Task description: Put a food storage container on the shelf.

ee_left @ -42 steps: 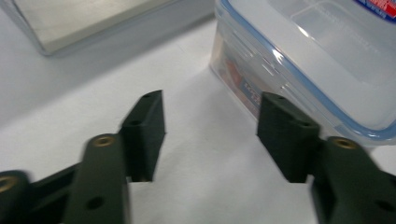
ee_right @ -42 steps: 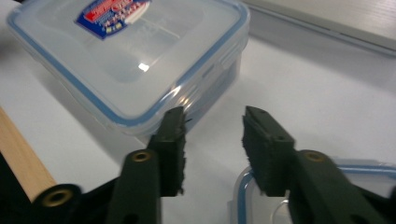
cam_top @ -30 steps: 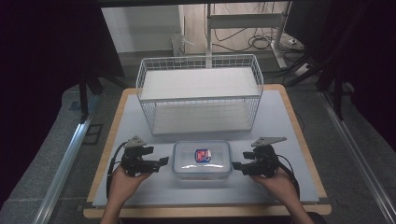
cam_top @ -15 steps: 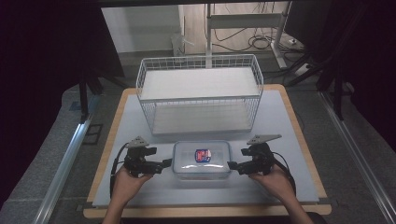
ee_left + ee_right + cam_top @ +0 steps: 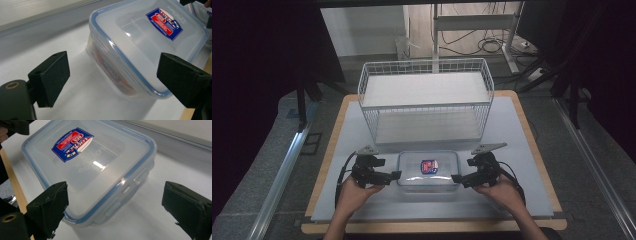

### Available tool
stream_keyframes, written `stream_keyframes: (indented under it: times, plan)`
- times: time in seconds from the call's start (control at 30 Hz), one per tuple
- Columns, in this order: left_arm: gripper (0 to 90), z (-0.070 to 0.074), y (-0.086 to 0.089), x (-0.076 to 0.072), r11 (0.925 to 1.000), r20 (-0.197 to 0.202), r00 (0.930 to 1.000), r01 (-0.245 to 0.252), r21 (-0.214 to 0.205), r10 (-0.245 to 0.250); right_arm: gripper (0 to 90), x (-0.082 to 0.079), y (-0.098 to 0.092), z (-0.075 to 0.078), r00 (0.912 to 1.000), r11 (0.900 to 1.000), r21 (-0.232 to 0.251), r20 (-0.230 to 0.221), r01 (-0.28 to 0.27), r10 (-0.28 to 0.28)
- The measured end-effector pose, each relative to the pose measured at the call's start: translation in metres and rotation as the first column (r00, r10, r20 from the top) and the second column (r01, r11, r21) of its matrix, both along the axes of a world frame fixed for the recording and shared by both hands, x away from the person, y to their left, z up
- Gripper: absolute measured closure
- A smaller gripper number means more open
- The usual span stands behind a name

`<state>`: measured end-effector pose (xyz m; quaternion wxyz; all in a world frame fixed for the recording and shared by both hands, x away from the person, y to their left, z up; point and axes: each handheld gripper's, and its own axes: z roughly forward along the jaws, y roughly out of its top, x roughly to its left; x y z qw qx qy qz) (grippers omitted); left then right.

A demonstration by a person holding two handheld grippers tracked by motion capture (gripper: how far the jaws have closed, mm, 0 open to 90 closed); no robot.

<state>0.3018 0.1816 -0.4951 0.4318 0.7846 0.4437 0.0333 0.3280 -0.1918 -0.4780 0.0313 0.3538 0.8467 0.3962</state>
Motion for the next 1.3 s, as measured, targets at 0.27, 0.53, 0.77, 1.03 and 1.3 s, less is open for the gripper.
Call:
stream_keyframes:
  times: [0.27,0.53,0.77,1.03,1.3]
  plan:
    - [17.4,-0.003,-0.009,0.011,0.9991,-0.027,0.9988,0.040,-0.016,-0.040,9.7,0.008,0.008,-0.004,0.9985,0.9999,0.000,-0.053,0.012,-0.012]
    - [17.7,-0.012,-0.013,0.015,0.9916,-0.101,0.9905,0.083,-0.099,-0.093,10.9,0.017,0.011,-0.010,0.9870,0.9982,0.057,-0.161,0.020,-0.011]
    - [14.5,-0.019,-0.016,0.018,0.9833,-0.154,0.9799,0.104,-0.150,-0.127,10.3,0.019,0.013,-0.011,0.9792,0.9979,0.061,-0.203,0.020,-0.007]
    - [13.8,-0.019,-0.019,0.018,0.9827,-0.178,0.9760,0.097,-0.158,-0.125,9.5,0.026,0.019,-0.012,0.9664,0.9985,0.053,-0.257,0.017,-0.003]
    - [22.8,-0.015,-0.013,0.012,0.9824,-0.156,0.9809,0.090,-0.164,-0.116,19.0,0.021,0.012,-0.008,0.9711,0.9963,0.079,-0.238,0.032,-0.012]
